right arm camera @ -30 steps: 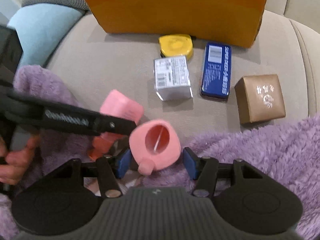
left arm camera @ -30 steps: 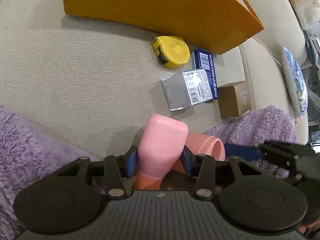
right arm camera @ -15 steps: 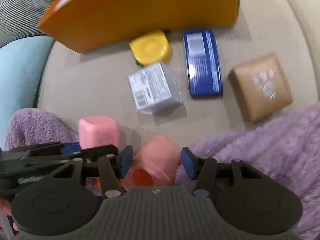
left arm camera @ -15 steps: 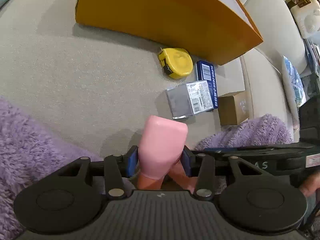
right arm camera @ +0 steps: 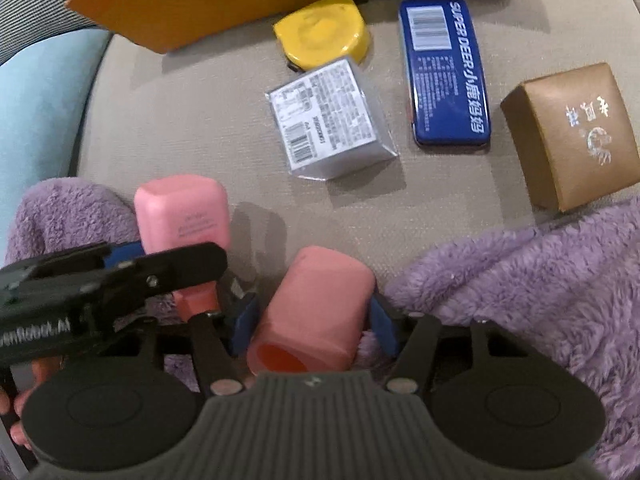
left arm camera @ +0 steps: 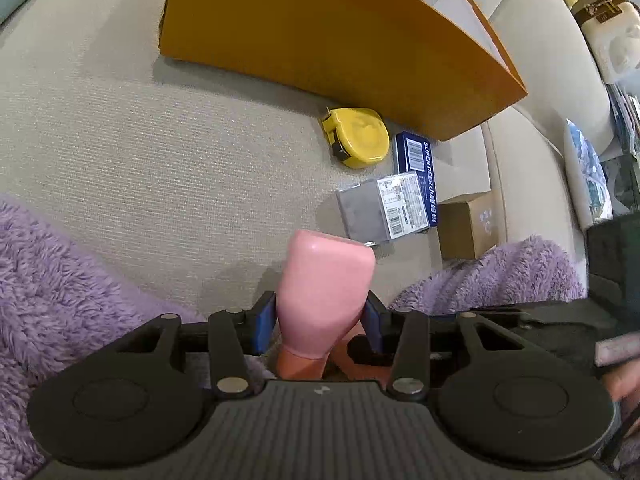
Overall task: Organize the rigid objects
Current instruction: 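Grasp the pink pump bottle with the left tool while the right holds the pink cup, then carry the pink bottle and pink cup with both tools into the orange box, then release the pink cup with the right tool while the left lowers the pink bottle, then open the left tool and move both tools back to the remaining items, then grasp the clear packaged box with the left tool while the right grasps the brown box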
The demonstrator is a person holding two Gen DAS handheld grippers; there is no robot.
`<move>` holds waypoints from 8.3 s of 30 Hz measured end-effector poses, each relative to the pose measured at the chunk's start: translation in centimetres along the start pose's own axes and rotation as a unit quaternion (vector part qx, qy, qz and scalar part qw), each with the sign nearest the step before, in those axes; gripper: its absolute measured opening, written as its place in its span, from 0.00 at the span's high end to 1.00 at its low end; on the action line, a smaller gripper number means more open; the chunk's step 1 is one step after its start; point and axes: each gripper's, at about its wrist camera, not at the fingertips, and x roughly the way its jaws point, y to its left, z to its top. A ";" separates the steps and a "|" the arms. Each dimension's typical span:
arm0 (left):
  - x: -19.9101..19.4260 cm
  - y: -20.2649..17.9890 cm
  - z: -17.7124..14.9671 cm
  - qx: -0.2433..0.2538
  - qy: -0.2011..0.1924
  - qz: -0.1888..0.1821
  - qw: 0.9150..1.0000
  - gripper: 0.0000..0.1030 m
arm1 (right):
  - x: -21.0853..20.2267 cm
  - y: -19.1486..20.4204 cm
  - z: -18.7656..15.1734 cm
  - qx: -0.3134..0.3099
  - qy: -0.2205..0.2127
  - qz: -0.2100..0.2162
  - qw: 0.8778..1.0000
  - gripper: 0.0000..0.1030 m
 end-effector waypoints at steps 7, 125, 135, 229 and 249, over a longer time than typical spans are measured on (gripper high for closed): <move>-0.6 0.3 1.2 -0.003 -0.022 0.012 1.000 0.51 | -3.3 2.2 -0.9 -0.064 -0.110 -0.064 0.990 0.42; 4.9 -2.7 25.8 0.021 -0.010 -0.037 0.999 0.52 | -8.0 0.1 20.7 -0.361 -0.167 -0.196 0.896 0.61; 5.2 -3.5 25.6 0.028 -0.003 -0.036 0.999 0.52 | -6.0 0.3 20.8 -0.435 -0.140 -0.254 0.852 0.83; -2.1 -6.8 3.7 0.080 -0.108 0.019 0.991 0.71 | -11.0 -3.3 -1.3 -0.069 -0.345 -0.156 0.923 0.54; 4.7 -8.2 2.6 0.051 -0.079 0.107 0.990 0.28 | -6.0 -6.8 -0.4 -0.055 -0.260 -0.160 0.951 0.33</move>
